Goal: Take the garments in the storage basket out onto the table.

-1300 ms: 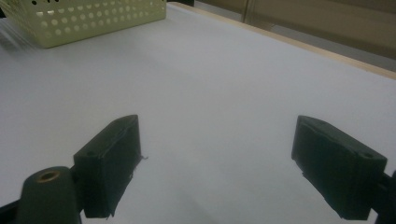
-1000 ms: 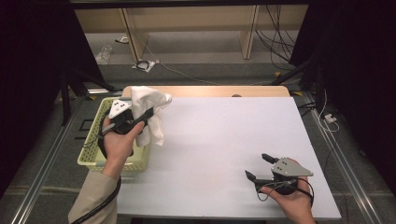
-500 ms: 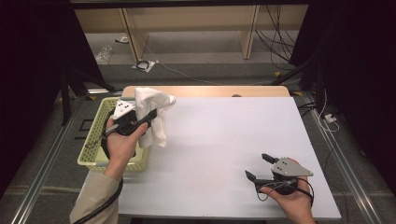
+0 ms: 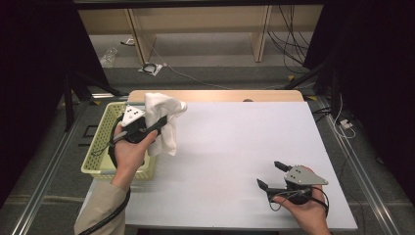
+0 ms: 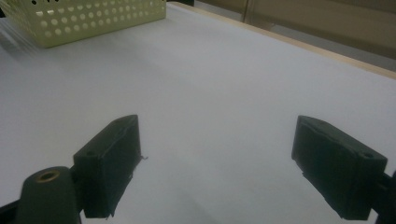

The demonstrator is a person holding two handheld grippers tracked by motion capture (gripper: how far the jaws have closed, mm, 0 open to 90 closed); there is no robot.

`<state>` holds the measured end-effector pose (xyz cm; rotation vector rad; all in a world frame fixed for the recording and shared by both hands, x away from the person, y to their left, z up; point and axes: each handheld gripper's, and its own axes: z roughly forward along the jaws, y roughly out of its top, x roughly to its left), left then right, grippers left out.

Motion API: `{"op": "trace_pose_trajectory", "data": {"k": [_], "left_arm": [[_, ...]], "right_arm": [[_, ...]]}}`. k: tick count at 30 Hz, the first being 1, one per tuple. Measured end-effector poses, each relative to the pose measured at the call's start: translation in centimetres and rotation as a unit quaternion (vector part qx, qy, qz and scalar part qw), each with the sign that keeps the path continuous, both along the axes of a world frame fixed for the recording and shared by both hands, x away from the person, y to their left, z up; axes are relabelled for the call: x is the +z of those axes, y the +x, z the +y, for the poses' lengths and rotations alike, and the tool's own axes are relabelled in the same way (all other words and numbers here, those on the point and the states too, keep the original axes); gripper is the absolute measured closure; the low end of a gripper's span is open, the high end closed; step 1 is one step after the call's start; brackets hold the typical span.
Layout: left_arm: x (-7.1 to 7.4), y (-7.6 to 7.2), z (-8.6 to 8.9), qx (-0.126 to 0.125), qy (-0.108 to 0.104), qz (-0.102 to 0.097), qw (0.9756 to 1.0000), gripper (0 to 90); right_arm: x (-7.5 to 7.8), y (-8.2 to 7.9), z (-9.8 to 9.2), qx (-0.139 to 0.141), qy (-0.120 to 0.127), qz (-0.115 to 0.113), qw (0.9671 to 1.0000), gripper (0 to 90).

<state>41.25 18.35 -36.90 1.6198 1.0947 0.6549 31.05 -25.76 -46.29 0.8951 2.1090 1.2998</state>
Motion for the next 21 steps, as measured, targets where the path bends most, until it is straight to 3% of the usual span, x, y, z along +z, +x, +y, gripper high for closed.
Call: {"op": "trace_pose_trajectory", "data": {"k": [21], "left_arm": [[-0.16,-0.19,-0.88,-0.011,0.007,0.001,0.9999,70.6]], "right_arm": [[-0.07,0.04,0.05,0.001,0.003,0.001,1.0000,16.6]]}}
